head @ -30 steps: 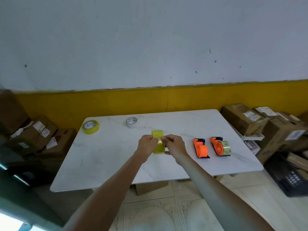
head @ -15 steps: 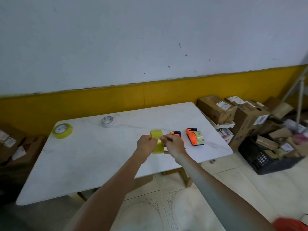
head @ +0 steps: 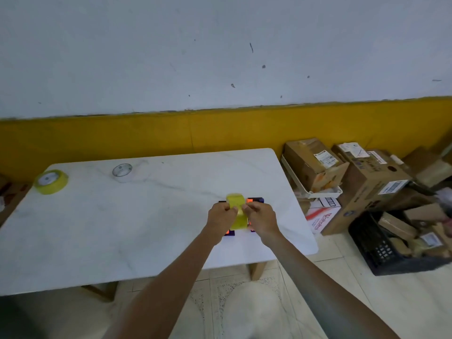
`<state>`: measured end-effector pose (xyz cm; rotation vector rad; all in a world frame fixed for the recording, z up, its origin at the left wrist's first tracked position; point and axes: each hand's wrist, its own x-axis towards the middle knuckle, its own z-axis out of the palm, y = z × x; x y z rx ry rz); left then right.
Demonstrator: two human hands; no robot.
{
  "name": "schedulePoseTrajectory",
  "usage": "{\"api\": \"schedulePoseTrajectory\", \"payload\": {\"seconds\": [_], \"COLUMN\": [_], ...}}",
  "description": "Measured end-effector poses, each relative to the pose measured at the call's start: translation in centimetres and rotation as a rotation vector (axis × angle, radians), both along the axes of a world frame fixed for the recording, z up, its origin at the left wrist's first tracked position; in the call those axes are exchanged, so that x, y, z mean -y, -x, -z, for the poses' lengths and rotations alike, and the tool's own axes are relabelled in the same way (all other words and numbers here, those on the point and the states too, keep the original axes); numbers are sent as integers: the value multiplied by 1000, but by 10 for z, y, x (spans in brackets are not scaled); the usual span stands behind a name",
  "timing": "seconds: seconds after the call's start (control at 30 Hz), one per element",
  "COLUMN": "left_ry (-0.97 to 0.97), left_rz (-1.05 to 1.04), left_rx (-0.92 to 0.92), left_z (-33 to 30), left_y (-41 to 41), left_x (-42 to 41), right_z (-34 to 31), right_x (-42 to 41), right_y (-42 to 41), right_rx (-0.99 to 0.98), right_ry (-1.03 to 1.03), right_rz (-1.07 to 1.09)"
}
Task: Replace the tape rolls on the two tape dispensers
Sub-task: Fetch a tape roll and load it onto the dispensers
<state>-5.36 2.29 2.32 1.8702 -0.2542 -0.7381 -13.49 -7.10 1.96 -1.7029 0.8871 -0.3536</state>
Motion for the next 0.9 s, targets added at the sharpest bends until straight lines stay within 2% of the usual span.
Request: {"api": "schedulePoseTrajectory", "payload": {"seconds": [0.07, 0.13, 0.47, 0.77, 0.9], "left_ry": [-31, -120, -147, -113, -165], "left_rz": [8, -60, -43, -98, -188], "left_rx": [-1, -38, -49, -81, 24], "left_z": [5, 26, 27, 45, 58], "left_y": [3, 13, 7, -9, -23], "left_x": [-8, 90, 87, 80, 69], "right_z": [0, 35, 37, 44, 63], "right_x": [-8, 95, 89, 87, 94], "right_y": [5, 2, -1, -12, -17], "right_rx": [-19, -116, -83, -144, -188], "right_ry": [27, -82, -146, -109, -116], "right_rz": [-5, -48, -13, -36, -4]}}
